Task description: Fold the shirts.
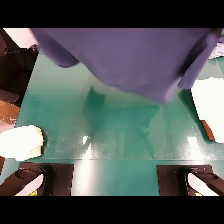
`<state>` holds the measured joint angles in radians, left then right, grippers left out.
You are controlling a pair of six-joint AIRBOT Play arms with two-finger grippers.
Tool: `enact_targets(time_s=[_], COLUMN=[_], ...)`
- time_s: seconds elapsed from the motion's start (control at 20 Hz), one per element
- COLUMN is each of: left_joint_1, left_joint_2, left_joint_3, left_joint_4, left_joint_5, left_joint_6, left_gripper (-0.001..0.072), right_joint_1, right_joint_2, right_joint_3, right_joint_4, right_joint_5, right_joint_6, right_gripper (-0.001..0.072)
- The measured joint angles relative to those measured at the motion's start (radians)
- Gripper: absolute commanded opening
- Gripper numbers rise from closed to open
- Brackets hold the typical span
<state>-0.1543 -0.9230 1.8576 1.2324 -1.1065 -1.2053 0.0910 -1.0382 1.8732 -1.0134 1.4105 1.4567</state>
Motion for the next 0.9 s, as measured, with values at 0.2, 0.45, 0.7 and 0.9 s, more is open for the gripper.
enact_targets(time_s=[0.2, 0.45, 0.7, 0.9], left_joint_1=[0.0, 0.0, 0.0, 0.0], left_joint_2=[0.092, 0.117, 0.051, -0.093], left_joint_3=[0.098, 0.151, -0.09, -0.34], left_joint_4=[0.001, -0.008, 0.017, 0.026], left_joint_5=[-0.01, -0.055, -0.099, -0.101], left_joint_6=[-0.013, -0.023, -0.025, -0.026], left_gripper=[0.003, 0.003, 0.003, 0.0031], right_joint_1=[-0.003, -0.003, -0.004, -0.004], right_joint_2=[0.001, 0.034, -0.032, -0.2], right_joint_3=[0.167, 0.162, 0.045, -0.063], right_joint_4=[0.0, -0.007, -0.021, -0.016], right_joint_5=[0.046, 0.058, 0.081, 0.112], right_joint_6=[0.0, 0.015, 0.042, 0.05], right_gripper=[0.0016, 0.0015, 0.0016, 0.0015])
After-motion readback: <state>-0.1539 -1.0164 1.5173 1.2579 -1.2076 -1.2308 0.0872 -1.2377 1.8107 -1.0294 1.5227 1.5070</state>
